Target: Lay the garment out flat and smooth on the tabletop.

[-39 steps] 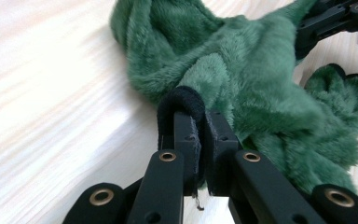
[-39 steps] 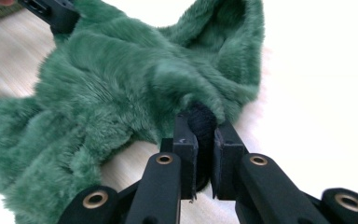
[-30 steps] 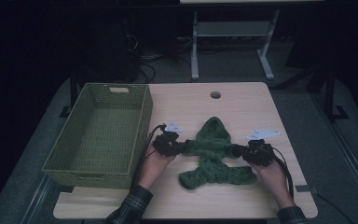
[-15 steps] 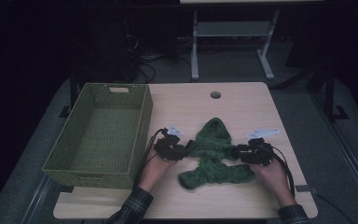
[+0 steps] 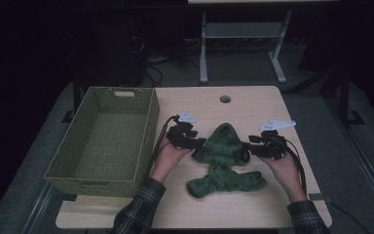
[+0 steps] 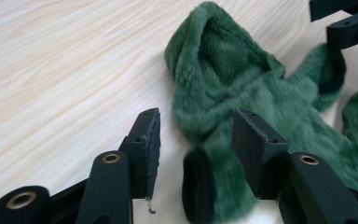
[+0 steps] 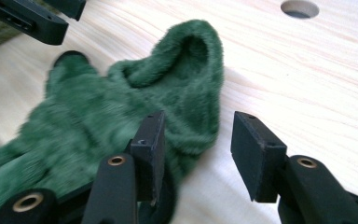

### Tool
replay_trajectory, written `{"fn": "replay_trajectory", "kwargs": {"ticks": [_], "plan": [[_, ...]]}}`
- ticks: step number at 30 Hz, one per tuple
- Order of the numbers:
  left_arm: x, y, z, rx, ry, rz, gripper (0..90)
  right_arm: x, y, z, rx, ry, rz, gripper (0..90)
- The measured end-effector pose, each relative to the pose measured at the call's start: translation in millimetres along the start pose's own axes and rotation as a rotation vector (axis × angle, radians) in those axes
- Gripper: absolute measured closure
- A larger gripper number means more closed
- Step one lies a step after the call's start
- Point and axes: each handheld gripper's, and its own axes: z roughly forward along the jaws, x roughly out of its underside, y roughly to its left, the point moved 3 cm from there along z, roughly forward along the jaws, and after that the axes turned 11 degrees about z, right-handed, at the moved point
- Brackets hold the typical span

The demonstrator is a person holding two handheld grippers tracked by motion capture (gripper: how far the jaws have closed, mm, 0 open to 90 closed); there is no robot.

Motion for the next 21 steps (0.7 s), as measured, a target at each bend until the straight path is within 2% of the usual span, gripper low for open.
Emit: {"fn": "replay_trajectory", "kwargs": {"ticks": [3, 6, 11, 15, 17, 18, 21], "plan": [[-3.9, 7.0, 16.9, 0.011, 0.011, 0.003, 48.8, -10.4, -5.6, 7.6, 0.008, -0.002, 0.013, 54.9], [-5.2, 12.0, 32.3, 0.028, 0.027, -0.002, 46.9, -16.2, -12.3, 20.0, 0.021, 0.023, 0.028, 56.0], [-5.6, 15.6, 51.6, 0.069, 0.040, -0.005, 45.7, -10.4, -20.1, 40.7, 0.008, 0.072, 0.059, 57.5], [-4.3, 13.0, 61.7, 0.093, 0.059, -0.009, 46.3, -6.3, -18.8, 51.9, -0.013, 0.104, 0.051, 62.0], [-2.7, 12.2, 65.1, 0.102, 0.074, -0.002, 49.0, -4.6, -17.2, 56.8, -0.002, 0.126, 0.043, 64.9], [-1.9, 12.7, 65.4, 0.108, 0.084, 0.013, 53.4, -3.5, -17.2, 58.3, -0.003, 0.138, 0.044, 66.7], [-1.7, 12.7, 66.7, 0.108, 0.092, 0.021, 67.4, -2.5, -17.9, 59.2, -0.013, 0.146, 0.051, 72.9]]}}
